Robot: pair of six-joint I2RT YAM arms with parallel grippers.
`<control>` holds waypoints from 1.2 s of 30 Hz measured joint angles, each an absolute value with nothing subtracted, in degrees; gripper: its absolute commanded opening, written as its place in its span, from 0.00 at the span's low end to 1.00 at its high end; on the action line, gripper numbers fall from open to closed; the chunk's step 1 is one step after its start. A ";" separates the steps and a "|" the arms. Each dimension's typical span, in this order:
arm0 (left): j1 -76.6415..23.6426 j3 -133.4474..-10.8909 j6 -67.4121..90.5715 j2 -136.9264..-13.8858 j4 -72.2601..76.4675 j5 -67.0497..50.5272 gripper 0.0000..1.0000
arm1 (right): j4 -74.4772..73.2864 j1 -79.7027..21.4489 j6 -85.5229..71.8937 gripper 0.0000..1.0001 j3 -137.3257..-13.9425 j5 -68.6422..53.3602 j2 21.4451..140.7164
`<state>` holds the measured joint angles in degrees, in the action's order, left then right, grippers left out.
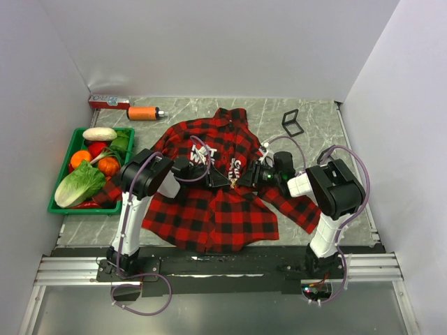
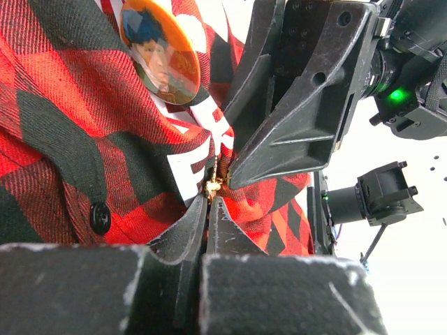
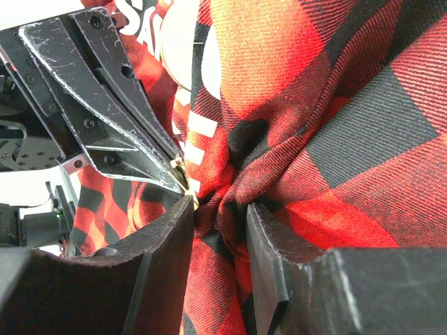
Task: Pin the brooch onto the clothing
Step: Cross the clothing with brooches at the center of the board.
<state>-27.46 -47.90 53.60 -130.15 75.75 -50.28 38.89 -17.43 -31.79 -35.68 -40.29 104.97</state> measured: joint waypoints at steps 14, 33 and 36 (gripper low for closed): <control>-27.49 -47.90 53.36 -130.15 75.77 -50.35 0.01 | 39.66 -17.34 -33.45 0.43 -35.68 -40.58 105.21; -27.66 -49.08 52.12 -130.13 73.69 -50.94 0.01 | 40.84 -17.08 -34.63 0.41 -35.75 -41.52 106.13; -27.83 -50.28 51.13 -130.08 71.33 -51.24 0.01 | 40.60 -17.08 -34.17 0.40 -35.90 -41.67 106.13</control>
<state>-27.83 -50.28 51.13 -130.08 71.33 -51.24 40.60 -17.08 -34.17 -35.90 -41.67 106.13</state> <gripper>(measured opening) 0.030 0.412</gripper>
